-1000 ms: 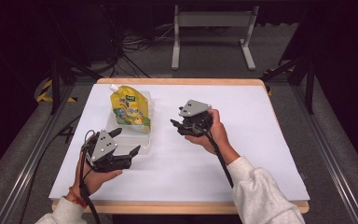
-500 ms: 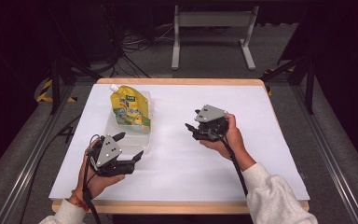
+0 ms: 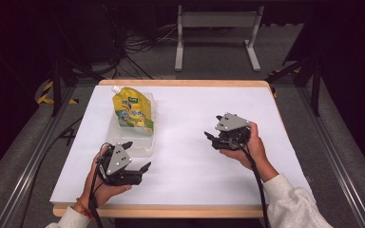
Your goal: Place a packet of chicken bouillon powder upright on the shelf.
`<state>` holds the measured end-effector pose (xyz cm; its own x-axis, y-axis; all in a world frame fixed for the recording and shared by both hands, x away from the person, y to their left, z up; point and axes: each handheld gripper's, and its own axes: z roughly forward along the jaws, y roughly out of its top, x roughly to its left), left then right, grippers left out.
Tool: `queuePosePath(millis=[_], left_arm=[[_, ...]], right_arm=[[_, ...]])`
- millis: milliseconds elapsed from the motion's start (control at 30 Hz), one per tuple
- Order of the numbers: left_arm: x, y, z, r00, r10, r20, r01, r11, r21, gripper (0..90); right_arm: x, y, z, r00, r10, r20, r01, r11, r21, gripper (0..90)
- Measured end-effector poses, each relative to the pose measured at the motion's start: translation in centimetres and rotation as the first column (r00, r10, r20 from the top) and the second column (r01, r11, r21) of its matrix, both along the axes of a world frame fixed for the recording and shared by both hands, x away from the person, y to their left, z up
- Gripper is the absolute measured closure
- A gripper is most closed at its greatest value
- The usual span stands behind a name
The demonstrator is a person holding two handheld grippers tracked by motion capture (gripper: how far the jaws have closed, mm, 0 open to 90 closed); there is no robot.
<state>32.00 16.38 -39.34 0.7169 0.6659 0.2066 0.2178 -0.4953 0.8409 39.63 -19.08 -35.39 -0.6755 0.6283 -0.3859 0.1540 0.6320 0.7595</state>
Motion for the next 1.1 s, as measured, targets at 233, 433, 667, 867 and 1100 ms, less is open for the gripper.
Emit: queuePosePath(millis=[233,433,667,867,1100], left_arm=[[-0.1,-0.6,-0.5,0.9998,-0.018,-0.009,0.018,0.9994,0.030,12.9],[-0.2,-1.1,-1.2,0.9997,-0.019,-0.014,0.019,0.9983,0.054,11.4],[-0.2,-1.6,-1.9,0.9989,-0.034,-0.031,0.037,0.9959,0.083,10.7],[-0.2,-1.8,-2.2,0.9979,-0.047,-0.044,0.050,0.9945,0.092,10.4],[-0.2,-1.9,-2.7,0.9968,-0.052,-0.061,0.058,0.9923,0.109,10.0]], right_arm=[[-0.6,-1.6,-0.3,0.9999,-0.013,-0.005,0.013,1.000,-0.005,31.7],[-1.2,-3.1,-0.9,0.9995,-0.031,-0.010,0.031,0.999,-0.020,30.7],[-2.2,-4.6,-1.8,0.9987,-0.047,-0.017,0.046,0.999,-0.028,28.8],[-3.0,-5.8,-2.6,0.9978,-0.062,-0.024,0.062,0.998,-0.034,26.7],[-3.9,-7.3,-3.5,0.9959,-0.080,-0.042,0.080,0.997,-0.004,23.9]])
